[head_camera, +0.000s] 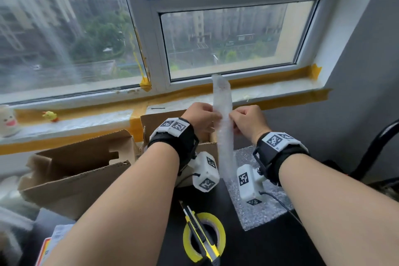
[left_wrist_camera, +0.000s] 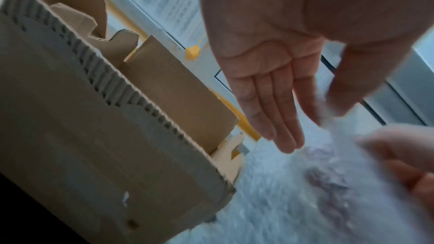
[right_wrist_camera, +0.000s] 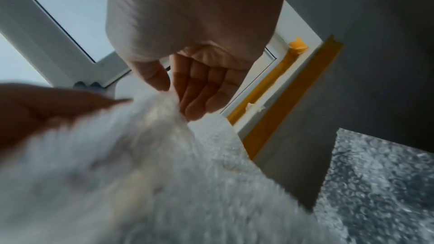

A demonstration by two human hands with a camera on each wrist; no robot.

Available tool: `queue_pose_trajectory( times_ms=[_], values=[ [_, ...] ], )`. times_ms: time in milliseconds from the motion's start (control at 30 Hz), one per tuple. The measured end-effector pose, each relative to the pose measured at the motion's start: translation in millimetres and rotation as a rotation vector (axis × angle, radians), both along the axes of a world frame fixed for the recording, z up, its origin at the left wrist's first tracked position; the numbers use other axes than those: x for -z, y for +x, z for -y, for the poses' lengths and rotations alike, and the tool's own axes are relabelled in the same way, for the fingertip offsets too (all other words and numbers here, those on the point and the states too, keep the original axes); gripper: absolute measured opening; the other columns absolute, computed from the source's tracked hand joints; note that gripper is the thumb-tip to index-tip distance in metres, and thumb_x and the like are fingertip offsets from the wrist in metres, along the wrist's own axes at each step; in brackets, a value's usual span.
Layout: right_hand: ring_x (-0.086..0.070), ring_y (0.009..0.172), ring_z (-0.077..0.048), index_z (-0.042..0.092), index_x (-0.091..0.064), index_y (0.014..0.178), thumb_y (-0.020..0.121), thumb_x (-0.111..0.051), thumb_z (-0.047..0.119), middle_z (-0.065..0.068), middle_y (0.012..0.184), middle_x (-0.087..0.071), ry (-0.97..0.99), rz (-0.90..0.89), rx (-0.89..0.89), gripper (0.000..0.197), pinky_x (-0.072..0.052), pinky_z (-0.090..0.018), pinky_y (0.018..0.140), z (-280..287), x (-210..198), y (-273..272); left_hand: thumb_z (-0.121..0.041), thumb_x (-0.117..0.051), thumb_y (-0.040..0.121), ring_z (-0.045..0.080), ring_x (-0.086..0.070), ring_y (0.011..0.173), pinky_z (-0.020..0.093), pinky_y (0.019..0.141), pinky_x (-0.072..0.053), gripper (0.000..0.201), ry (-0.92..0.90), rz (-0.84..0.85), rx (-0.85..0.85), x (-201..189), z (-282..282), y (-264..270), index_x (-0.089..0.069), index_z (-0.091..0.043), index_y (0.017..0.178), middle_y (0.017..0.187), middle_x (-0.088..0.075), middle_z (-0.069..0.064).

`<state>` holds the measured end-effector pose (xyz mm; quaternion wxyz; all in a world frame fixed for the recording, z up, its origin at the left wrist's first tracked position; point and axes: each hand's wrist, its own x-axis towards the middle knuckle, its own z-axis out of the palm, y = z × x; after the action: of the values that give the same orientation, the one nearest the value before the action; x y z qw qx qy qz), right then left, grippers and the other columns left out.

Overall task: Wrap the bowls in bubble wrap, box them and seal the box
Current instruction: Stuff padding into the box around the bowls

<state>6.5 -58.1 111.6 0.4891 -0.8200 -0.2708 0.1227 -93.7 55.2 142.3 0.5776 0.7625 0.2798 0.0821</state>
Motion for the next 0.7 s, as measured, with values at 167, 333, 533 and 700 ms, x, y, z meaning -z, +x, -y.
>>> queue_pose_trajectory(
  times_ms=[167, 333, 533, 700],
  values=[
    [-0.061, 0.099, -0.023, 0.026, -0.068, 0.089, 0.084, -0.057, 0.013, -0.004, 0.104, -0.068, 0.038, -0.059, -0.015, 0.018, -0.050, -0.035, 0.087, -12.0, -6.9, 2.3, 0.009, -0.041, 0.091, 0.010, -0.045, 0.038, 0.015, 0.043, -0.037, 0.034, -0.066, 0.102, -0.204, -19.8, -28.6, -22.3, -0.043, -0.010, 0.063, 0.053, -0.044, 0.004],
    [-0.053, 0.111, -0.030, 0.031, -0.038, 0.143, 0.079, -0.064, -0.003, -0.017, 0.128, -0.049, 0.115, -0.266, -0.147, 0.077, -0.045, -0.032, 0.083, -30.2, -14.6, -10.8, 0.016, -0.031, 0.078, 0.014, -0.035, 0.031, 0.013, 0.037, -0.027, 0.036, -0.228, 0.244, -0.411, -26.8, -51.3, -56.8, -0.037, -0.011, 0.055, 0.042, -0.038, 0.001],
    [-0.056, 0.069, -0.014, 0.018, -0.063, 0.123, 0.077, -0.047, -0.026, -0.009, 0.086, -0.061, 0.126, -0.302, -0.265, 0.065, -0.045, -0.014, 0.049, -51.4, -23.4, -39.0, 0.008, -0.048, 0.083, 0.023, -0.048, 0.056, 0.029, 0.056, -0.043, 0.023, 0.020, 0.150, -0.524, -24.0, -85.8, -94.7, -0.054, -0.010, 0.070, 0.062, -0.052, 0.007],
    [-0.056, 0.071, -0.015, 0.002, -0.069, 0.103, 0.083, -0.043, -0.025, -0.013, 0.088, -0.065, 0.189, -0.356, -0.261, 0.043, -0.045, -0.020, 0.061, -65.8, -23.4, -55.5, 0.008, -0.047, 0.088, 0.019, -0.052, 0.057, 0.032, 0.055, -0.047, 0.049, 0.160, 0.141, -0.598, -15.7, -107.9, -135.7, -0.046, -0.023, 0.126, 0.097, -0.062, 0.017]
  ],
)
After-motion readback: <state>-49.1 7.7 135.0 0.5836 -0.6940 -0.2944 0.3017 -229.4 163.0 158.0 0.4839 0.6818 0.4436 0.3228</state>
